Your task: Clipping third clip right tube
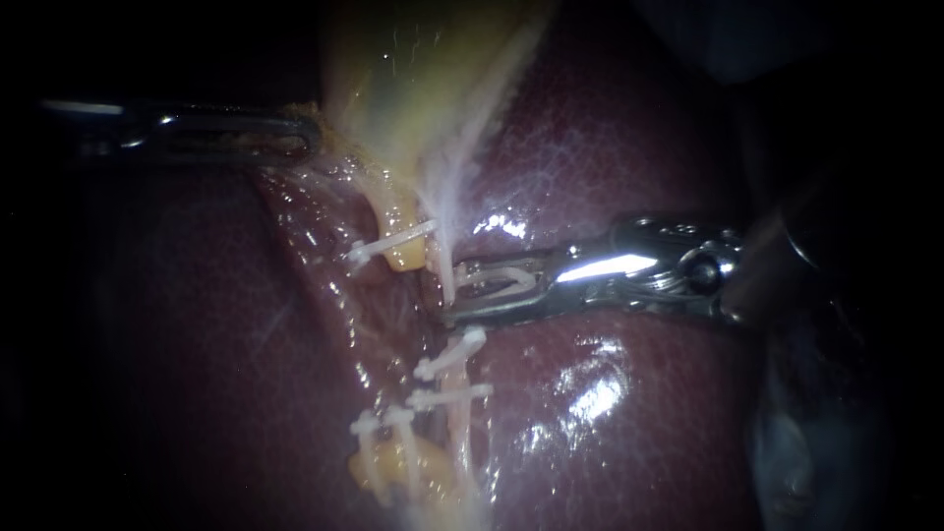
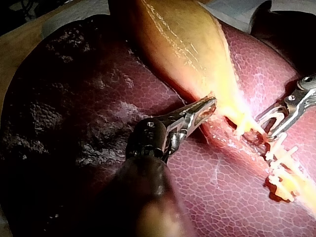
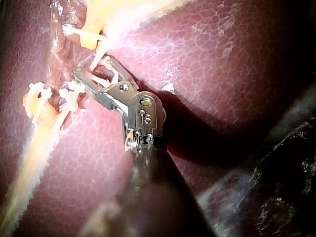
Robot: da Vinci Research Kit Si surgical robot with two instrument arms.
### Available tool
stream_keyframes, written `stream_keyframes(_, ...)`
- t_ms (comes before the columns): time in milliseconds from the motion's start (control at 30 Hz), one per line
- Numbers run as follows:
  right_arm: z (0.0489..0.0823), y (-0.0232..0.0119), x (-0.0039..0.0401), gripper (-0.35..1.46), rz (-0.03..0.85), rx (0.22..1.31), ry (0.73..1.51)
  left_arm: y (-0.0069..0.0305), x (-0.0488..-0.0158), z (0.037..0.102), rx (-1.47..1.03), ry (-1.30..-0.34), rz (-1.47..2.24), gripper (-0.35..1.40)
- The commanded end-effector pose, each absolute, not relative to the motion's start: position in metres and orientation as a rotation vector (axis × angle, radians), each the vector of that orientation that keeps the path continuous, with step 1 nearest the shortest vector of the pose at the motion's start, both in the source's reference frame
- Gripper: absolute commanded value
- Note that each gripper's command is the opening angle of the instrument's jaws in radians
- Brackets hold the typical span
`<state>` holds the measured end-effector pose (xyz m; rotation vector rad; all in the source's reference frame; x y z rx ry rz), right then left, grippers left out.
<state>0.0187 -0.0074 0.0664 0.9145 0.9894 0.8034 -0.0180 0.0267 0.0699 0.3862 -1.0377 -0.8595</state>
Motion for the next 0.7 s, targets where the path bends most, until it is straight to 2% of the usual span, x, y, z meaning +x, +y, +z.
stream_keyframes(33, 0.0665, -0.0074, 0.0189, 0.48, 0.813, 0.930, 1.000, 0.0267, -0.0180, 0.0699, 0.387, -1.038, -0.860, -0.35)
stream_keyframes(267, 0.0668, -0.0073, 0.0200, 0.48, 0.858, 1.043, 1.085, 0.0267, -0.0182, 0.0699, 0.386, -1.038, -0.860, -0.35)
stream_keyframes(433, 0.0664, -0.0074, 0.0203, 0.48, 0.859, 1.135, 1.135, 0.0267, -0.0182, 0.0699, 0.386, -1.038, -0.860, -0.35)
stream_keyframes(700, 0.0629, -0.0067, 0.0207, 0.48, 0.841, 1.235, 1.211, 0.0267, -0.0181, 0.0699, 0.386, -1.038, -0.860, -0.35)
